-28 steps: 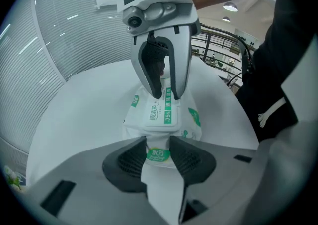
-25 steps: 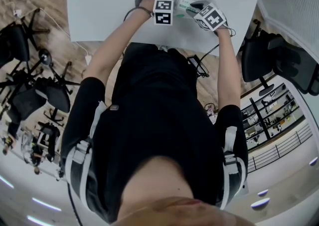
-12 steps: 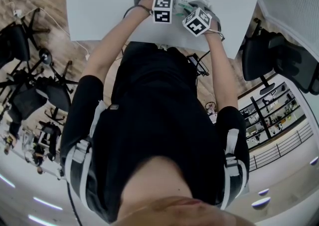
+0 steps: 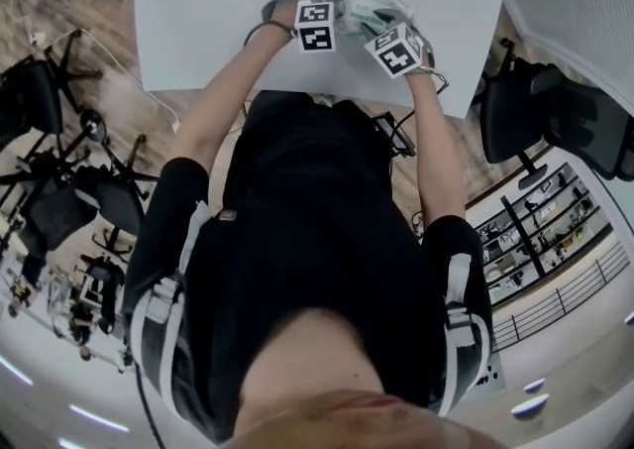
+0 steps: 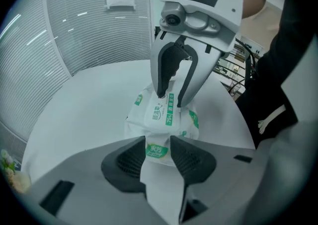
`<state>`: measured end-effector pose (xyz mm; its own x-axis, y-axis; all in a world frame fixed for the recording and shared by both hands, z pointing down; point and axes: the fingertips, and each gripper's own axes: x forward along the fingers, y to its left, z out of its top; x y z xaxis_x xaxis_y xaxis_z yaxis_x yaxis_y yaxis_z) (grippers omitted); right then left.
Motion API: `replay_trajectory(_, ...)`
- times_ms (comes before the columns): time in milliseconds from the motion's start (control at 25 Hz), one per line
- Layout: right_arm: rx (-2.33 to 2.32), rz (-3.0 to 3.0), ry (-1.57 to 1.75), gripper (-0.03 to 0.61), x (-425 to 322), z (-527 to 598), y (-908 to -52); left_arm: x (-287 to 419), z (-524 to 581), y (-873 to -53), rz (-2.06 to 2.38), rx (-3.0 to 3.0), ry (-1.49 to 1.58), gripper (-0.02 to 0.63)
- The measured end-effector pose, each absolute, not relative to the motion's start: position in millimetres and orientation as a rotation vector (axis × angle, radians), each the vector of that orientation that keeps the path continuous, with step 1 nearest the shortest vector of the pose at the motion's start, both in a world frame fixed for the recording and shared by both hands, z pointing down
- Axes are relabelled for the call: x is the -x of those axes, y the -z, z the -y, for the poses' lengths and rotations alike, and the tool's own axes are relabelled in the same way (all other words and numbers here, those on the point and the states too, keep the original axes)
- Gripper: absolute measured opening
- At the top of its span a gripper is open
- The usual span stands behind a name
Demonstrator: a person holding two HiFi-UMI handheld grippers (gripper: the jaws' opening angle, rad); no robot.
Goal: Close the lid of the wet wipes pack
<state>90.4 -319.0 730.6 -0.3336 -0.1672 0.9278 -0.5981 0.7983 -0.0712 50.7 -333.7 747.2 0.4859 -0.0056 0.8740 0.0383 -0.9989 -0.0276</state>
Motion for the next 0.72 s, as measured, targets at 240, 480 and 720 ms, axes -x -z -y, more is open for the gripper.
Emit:
replay_trajectory(240, -0.947, 2.003, -0.600, 0.167, -108.4, 346.2, -668.1, -37.4, 345.2, -694.9, -0.297, 2.955, 1.390, 0.152)
replay_trajectory(480, -1.419, 2.129, -0.591, 0.127, -150.6, 360.7, -566.0, -38.0, 355.1, -587.8, -0.758, 3.088, 0.914, 0.114)
replay_trajectory(720, -1.694, 2.217, -0.456, 0.060, -193.9, 335.5, -472.9, -44.5, 334.1, -466.5, -1.195, 2.993, 0.481, 0.058)
